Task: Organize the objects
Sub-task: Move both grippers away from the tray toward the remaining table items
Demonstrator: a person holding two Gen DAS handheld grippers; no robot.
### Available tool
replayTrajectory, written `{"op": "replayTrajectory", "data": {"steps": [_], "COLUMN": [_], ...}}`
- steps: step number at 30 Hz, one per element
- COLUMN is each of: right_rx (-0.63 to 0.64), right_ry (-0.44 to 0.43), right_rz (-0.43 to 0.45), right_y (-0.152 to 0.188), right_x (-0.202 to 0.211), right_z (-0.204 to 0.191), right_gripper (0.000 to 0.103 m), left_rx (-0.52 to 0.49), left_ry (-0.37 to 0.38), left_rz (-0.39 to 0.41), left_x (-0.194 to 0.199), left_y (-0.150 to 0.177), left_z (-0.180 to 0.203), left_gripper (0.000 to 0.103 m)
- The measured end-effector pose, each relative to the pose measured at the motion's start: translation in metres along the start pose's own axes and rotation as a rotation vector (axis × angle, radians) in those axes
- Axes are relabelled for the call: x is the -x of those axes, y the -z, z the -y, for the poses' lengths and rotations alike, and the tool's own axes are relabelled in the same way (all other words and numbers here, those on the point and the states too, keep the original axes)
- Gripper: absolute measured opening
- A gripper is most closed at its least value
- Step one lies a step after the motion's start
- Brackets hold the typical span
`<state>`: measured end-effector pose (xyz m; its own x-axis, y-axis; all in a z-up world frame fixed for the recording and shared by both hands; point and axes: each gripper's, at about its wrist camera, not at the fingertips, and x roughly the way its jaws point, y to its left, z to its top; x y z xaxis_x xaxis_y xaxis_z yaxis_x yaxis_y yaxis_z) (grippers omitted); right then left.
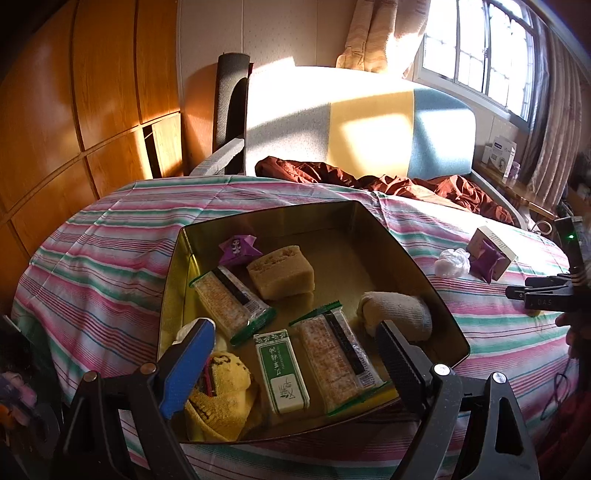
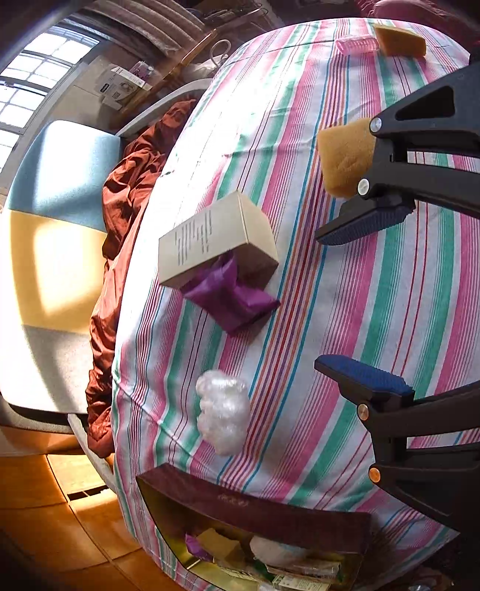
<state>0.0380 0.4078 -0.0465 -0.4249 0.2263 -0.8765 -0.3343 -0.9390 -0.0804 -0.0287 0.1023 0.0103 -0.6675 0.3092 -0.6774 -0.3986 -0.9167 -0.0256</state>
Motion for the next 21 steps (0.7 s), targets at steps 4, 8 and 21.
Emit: {"op": "replayTrajectory", "data": {"steps": [4, 8, 21], "right_rx": [-0.106, -0.14, -0.387], "right_ry": [0.009, 0.039, 0.005], "right_rz": [-0.029, -0.02, 0.069], "right_y": [-0.002, -0.002, -0.006], "right_x": [-0.008, -0.005, 0.018], "right_z": [0.023, 0.03, 0.083], "right_gripper": [0.062, 0.062, 0.062], "left_rx": [-0.066, -0.125, -0.33], "left_ry": [0.05, 0.126, 0.228], "left_rz": [0.008, 0.009, -0.107], "left_x": [-0.003, -0.009, -0.086], "left_y": [-0.011, -0.025, -0.068], "left_z": [0.029, 0.067, 0.188], "left_gripper": [0.089, 0.089, 0.089]}}
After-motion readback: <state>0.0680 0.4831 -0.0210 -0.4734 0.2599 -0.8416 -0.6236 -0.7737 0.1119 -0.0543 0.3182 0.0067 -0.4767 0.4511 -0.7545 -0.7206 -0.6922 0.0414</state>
